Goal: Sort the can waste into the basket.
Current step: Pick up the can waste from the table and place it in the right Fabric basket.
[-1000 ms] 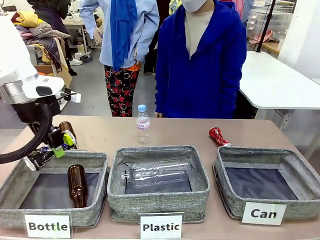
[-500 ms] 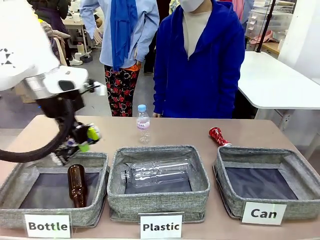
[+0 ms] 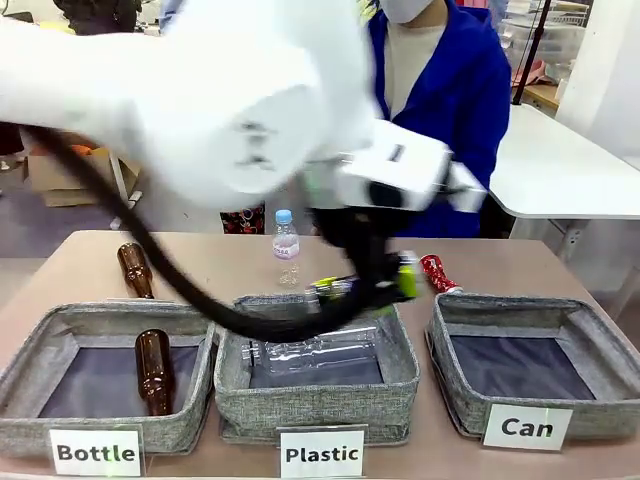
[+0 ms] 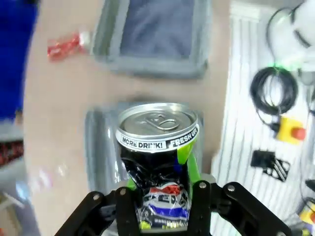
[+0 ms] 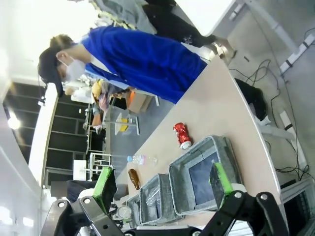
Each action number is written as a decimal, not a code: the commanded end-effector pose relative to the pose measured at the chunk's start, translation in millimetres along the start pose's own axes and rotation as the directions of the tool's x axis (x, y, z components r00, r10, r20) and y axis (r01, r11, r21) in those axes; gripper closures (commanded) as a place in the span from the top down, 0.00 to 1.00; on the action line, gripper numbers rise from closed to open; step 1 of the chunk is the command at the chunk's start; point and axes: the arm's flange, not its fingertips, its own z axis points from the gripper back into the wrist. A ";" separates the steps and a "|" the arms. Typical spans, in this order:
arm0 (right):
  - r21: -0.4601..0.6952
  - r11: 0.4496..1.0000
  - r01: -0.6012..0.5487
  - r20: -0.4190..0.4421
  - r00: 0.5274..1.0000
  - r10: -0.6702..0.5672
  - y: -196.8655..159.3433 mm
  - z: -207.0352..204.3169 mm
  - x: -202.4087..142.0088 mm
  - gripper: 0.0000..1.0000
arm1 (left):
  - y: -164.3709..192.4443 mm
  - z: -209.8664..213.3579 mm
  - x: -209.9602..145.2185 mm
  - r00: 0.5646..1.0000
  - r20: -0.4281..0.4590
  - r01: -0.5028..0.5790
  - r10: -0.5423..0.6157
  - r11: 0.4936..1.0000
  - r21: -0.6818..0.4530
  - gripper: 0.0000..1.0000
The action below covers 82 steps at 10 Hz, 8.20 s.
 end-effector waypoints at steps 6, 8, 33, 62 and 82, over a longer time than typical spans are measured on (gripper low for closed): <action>0.030 0.998 -0.053 -0.021 0.998 0.054 -13.3 18.6 -2.2 1.00 | 21.4 -127.7 228.4 0.949 0.029 0.315 -0.315 0.949 -0.005 0.41; 0.030 0.998 -0.053 -0.021 0.998 0.054 -13.3 18.6 -2.2 1.00 | 18.4 -140.6 229.1 0.952 0.006 0.306 -0.306 0.952 -0.004 0.41; 0.008 0.992 -0.128 -0.361 0.924 0.123 24.4 -103.9 -83.6 1.00 | 53.2 -47.7 -26.2 0.991 -0.038 0.118 -0.125 0.982 -0.147 1.00; 0.025 0.957 0.288 -0.816 0.559 -0.146 33.2 -285.9 -189.1 1.00 | 86.1 84.1 -579.6 -0.051 -0.063 -0.347 0.997 -0.077 -0.935 1.00; -0.582 0.581 -0.570 -0.614 0.776 0.146 143.2 -508.5 -181.4 1.00 | 86.1 84.1 -579.6 -0.051 -0.063 -0.347 0.997 -0.077 -0.935 1.00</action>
